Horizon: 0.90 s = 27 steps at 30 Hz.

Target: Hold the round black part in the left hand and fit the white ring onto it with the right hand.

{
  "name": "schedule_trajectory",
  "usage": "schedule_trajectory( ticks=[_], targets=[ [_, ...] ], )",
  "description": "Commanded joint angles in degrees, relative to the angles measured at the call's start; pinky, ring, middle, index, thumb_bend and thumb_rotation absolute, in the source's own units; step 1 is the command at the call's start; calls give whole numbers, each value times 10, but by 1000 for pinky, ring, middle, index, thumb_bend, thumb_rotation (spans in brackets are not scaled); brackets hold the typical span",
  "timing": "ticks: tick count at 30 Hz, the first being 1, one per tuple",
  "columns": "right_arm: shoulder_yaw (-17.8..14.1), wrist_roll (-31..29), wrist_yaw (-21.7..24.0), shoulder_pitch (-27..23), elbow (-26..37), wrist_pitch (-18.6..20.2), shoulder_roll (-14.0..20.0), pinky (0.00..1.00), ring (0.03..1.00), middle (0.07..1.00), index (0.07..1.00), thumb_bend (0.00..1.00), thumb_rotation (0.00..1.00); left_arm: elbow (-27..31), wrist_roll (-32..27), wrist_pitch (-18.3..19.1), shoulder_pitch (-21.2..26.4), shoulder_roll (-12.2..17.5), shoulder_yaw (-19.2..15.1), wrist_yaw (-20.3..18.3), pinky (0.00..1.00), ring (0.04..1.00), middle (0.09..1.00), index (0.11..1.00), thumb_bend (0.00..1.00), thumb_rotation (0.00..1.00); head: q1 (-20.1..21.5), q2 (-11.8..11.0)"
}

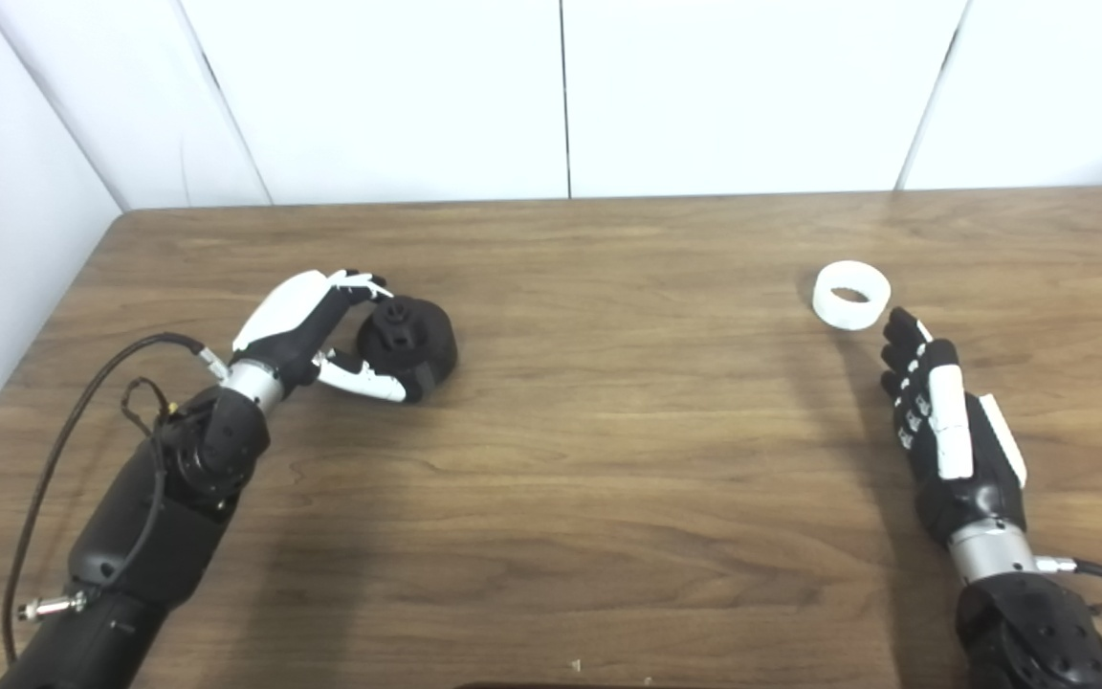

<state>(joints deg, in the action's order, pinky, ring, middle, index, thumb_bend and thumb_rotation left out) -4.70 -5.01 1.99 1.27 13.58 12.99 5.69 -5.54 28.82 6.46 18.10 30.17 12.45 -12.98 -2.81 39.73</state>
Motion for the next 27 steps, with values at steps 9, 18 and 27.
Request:
schedule_trajectory(
  ticks=[9, 18, 27],
  targets=[
    [2, -2, 3, -8, 31, 12, 3, 1000, 1000, 977, 968, 647, 1000, 93, 26, 1, -12, -16, 17, -26, 949, 978, 912, 669, 881, 335, 6, 10],
    [-3, -3, 0, -6, 42, 22, 4, 1000, 1000, 975, 963, 651, 1000, 129, 61, -29, -38, -35, 55, -45, 994, 985, 911, 671, 886, 389, 9, 15],
    [-5, -5, 1, -5, 48, 26, 3, 1000, 1000, 976, 966, 646, 1000, 143, 74, -32, -56, -60, 78, -54, 1000, 995, 918, 676, 895, 421, 14, 19]
  ],
)
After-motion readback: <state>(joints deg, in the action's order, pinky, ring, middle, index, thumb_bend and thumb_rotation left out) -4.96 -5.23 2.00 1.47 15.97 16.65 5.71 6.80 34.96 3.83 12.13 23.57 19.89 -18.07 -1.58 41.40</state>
